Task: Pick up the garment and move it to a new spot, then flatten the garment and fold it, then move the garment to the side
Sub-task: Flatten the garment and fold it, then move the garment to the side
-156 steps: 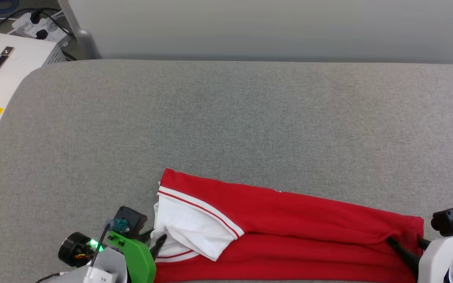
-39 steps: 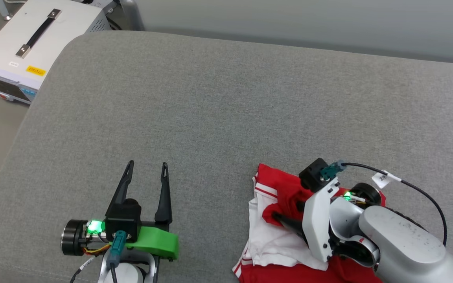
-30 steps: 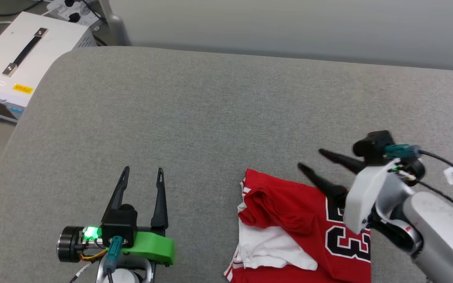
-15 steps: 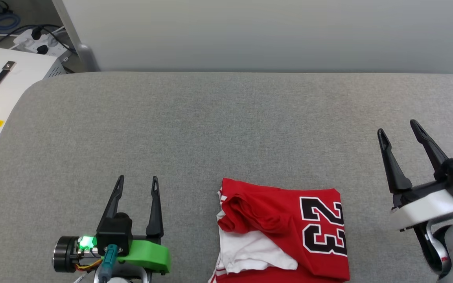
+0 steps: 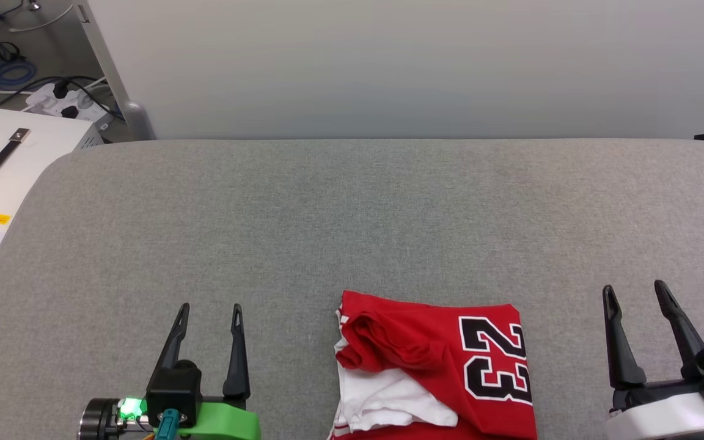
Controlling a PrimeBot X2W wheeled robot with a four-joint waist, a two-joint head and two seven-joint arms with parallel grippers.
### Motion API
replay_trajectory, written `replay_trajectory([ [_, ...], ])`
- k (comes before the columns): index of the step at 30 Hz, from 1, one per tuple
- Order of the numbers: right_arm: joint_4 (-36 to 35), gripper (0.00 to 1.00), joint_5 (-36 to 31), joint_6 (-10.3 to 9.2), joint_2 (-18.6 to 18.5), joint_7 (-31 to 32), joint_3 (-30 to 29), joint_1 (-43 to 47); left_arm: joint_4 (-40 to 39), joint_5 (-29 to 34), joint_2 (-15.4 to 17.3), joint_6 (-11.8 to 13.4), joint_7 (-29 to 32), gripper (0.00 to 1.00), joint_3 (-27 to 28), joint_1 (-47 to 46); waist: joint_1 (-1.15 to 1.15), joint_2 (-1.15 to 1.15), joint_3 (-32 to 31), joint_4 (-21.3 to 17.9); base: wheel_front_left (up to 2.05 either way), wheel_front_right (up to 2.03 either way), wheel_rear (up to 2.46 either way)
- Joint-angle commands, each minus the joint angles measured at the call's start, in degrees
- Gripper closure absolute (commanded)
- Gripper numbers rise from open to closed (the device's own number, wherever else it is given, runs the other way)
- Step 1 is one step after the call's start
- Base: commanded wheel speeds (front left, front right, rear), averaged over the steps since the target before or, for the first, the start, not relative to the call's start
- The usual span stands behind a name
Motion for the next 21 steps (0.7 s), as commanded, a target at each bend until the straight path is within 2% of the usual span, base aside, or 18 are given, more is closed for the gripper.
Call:
replay_trajectory([
  [1,0.2,0.00,-0.4,-0.04,0.2,-0.3,0.2,0.9,-0.2,0.1,0.2,-0.3,-0.3,0.00,0.1,0.9,0.00,0.00,-0.1,0.2,0.00,0.00,0.00],
  [8,0.3,0.00,-0.9,-0.04,-0.3,-0.3,0.6,0.8,-0.1,0.2,0.1,-0.6,-0.3,0.00,0.0,0.8,0.00,0.00,-0.2,0.4,0.00,0.00,0.00],
  [15,-1.0,0.00,1.0,-0.04,-5.5,0.0,-0.4,-5.0,0.3,0.3,0.1,-0.9,-0.3,0.00,0.0,0.1,0.00,0.00,0.1,0.9,0.00,0.00,0.00],
  [18,-1.4,0.00,4.7,-0.04,-8.7,4.0,1.1,-7.6,0.4,0.3,0.0,-1.1,-0.3,0.00,-0.2,-0.2,0.00,0.00,0.5,1.3,0.00,0.00,0.00],
  [21,-0.8,0.00,12.3,-0.04,-14.4,13.4,6.2,-9.9,0.5,0.3,-0.1,-1.3,-0.3,0.00,-0.3,-0.7,0.00,0.00,1.2,1.8,0.00,0.00,0.00],
])
